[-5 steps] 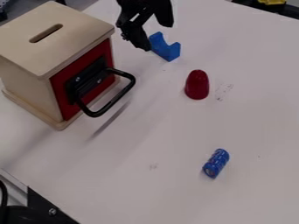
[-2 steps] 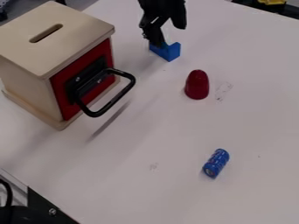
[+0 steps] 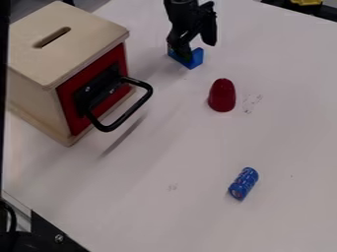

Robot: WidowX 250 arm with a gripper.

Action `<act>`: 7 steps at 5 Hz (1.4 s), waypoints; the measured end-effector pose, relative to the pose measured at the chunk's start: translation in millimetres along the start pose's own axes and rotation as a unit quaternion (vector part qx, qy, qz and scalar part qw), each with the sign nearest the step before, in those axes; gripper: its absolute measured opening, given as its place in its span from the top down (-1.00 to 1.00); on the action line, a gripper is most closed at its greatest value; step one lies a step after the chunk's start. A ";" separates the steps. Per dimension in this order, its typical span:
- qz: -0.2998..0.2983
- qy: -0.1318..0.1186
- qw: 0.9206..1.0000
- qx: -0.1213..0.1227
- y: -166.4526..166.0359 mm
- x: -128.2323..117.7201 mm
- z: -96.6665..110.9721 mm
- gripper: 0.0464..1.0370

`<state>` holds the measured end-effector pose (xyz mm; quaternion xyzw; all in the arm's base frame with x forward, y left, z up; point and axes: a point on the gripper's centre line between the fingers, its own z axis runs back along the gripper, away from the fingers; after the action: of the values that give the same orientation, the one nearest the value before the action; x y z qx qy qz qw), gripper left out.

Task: Moved the blue object to the middle side of the table

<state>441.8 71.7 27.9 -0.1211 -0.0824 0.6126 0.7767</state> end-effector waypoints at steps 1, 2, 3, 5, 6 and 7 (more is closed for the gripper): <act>-0.004 -0.010 1.000 0.017 -0.5 4.3 -11.5 -0.92; -0.004 -0.016 1.000 0.016 -2.5 3.8 -15.6 -0.86; -0.007 -0.030 0.999 0.019 -1.9 7.9 -15.4 -0.26; -0.041 -0.070 0.995 0.063 1.0 -3.5 -15.6 -0.10; -0.061 -0.064 0.994 0.059 -2.5 -6.2 -3.3 -0.10; -0.079 -0.065 0.994 0.031 -15.5 -15.3 34.4 -0.10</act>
<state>443.1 56.4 65.6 -0.0504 -0.1230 0.5584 0.8189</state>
